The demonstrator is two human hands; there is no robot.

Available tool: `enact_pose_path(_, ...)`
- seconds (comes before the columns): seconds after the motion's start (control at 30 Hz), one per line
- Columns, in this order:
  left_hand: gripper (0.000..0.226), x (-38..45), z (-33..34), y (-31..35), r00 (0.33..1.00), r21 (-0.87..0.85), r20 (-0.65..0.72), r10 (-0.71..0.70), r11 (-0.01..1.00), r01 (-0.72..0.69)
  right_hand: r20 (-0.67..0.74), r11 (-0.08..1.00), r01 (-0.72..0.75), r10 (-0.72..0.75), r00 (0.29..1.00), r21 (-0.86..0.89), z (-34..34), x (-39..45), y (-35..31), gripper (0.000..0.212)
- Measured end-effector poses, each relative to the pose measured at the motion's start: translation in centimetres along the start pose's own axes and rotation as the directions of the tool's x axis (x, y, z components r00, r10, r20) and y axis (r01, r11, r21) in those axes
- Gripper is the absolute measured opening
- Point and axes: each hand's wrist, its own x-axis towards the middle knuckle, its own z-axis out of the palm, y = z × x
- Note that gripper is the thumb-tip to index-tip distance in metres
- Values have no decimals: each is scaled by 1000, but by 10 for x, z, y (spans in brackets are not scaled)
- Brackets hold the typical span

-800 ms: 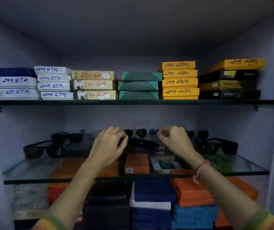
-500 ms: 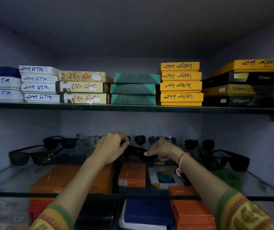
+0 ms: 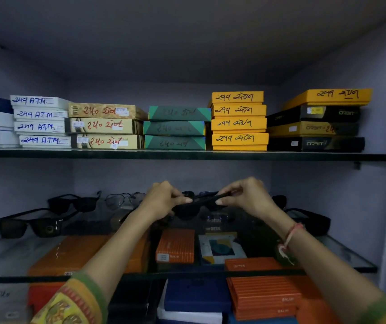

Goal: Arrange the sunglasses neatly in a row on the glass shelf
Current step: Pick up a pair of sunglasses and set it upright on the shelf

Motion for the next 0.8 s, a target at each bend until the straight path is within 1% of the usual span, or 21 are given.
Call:
enact_pose_path(0.07, 24, -1, 1, 8, 999, -35, -29, -14, 999, 13, 4, 1000, -26, 26, 1000, 12, -12, -6, 0, 25)
enact_pose_path(0.13, 24, -2, 4, 18, 997, -29, -75, -8, 1000, 6, 2, 997, -60, 60, 998, 47, -21, -12, -2, 29)
enact_pose_path(0.2, 25, -1, 7, 28, 993, -11, -114, 7, 1000, -9, -68, 993, -87, 93, 993, 84, -29, -15, -2, 26)
enact_pose_path(0.27, 25, -1, 11, 37, 991, 19, -133, 3, 1000, 0, -155, 992, -103, 112, 981, 68, -37, -15, -2, 17)
enact_pose_path(0.3, 25, 0, 12, 40, 991, 29, -134, -4, 1000, 8, -170, 992, -118, 125, 978, 53, -41, -15, -2, 15)
enact_pose_path(0.4, 25, 3, 18, 45, 990, 53, -138, -26, 998, 34, -152, 984, -174, 168, 974, -23, -48, -15, -1, 19)
enact_pose_path(0.47, 23, 6, 22, 44, 988, 65, -137, -66, 995, 75, -178, 972, -184, 156, 972, -149, -49, -13, 2, 16)
enact_pose_path(0.53, 22, 10, 27, 42, 983, 7, -121, -138, 990, 140, -205, 939, -231, 181, 962, -256, -48, -8, 6, 12)
enact_pose_path(0.57, 21, 13, 30, 41, 977, -34, -106, -184, 983, 181, -204, 923, -270, 219, 954, -274, -47, -5, 9, 13)
enact_pose_path(0.67, 24, 20, 41, 39, 955, -53, -57, -292, 956, 289, -192, 877, -363, 316, 929, -315, -38, 2, 21, 26)
enact_pose_path(0.8, 32, 28, 57, 36, 948, -4, -22, -318, 948, 318, -167, 833, -391, 353, 920, -392, -24, 6, 36, 37)
